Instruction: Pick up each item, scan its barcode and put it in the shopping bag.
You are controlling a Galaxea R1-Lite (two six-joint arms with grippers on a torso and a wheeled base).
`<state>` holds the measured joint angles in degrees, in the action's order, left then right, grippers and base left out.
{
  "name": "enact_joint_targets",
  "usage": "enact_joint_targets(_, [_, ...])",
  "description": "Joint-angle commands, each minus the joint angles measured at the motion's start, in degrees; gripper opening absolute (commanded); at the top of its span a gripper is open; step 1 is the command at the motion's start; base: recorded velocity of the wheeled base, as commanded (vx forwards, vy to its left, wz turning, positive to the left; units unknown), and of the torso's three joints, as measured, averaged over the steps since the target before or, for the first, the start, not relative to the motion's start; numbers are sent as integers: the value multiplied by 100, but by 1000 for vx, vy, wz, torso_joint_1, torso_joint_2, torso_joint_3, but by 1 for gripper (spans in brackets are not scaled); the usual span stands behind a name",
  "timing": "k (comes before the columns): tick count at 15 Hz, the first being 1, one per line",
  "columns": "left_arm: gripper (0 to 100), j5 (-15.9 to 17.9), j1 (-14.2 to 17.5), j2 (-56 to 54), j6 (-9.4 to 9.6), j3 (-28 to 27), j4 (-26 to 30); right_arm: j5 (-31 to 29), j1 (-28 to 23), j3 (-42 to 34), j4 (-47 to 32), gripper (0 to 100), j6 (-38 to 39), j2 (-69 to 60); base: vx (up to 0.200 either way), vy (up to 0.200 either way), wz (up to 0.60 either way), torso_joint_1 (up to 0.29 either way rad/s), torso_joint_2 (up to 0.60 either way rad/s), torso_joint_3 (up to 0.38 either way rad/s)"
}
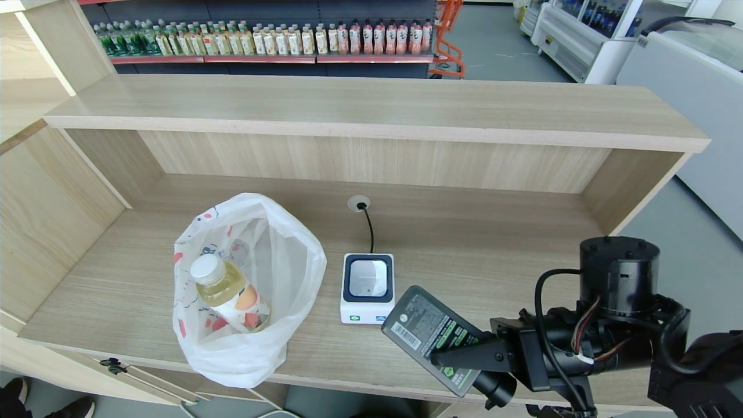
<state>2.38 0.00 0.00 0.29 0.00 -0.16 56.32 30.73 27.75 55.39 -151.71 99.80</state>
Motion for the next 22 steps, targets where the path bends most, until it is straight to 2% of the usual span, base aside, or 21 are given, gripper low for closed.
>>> enact_joint_targets(1, [100,0,0,9,6,0,-2,2,12,64,173,0,72,303,0,0,0,0,0,0])
enact_joint_targets(6, [100,0,0,9,-3,0,-2,-218,513,495,718,0,414,1006,0,0,0,0,0,0])
enact_joint_targets(9, [100,0,0,9,-3,0,-2,-350,653,495,1000,0,537,1190,0,0,0,0,0,0])
enact_joint_targets(22, [100,0,0,9,6,0,-2,-403,601,504,1017,0,546,1190,0,0,0,0,0,0])
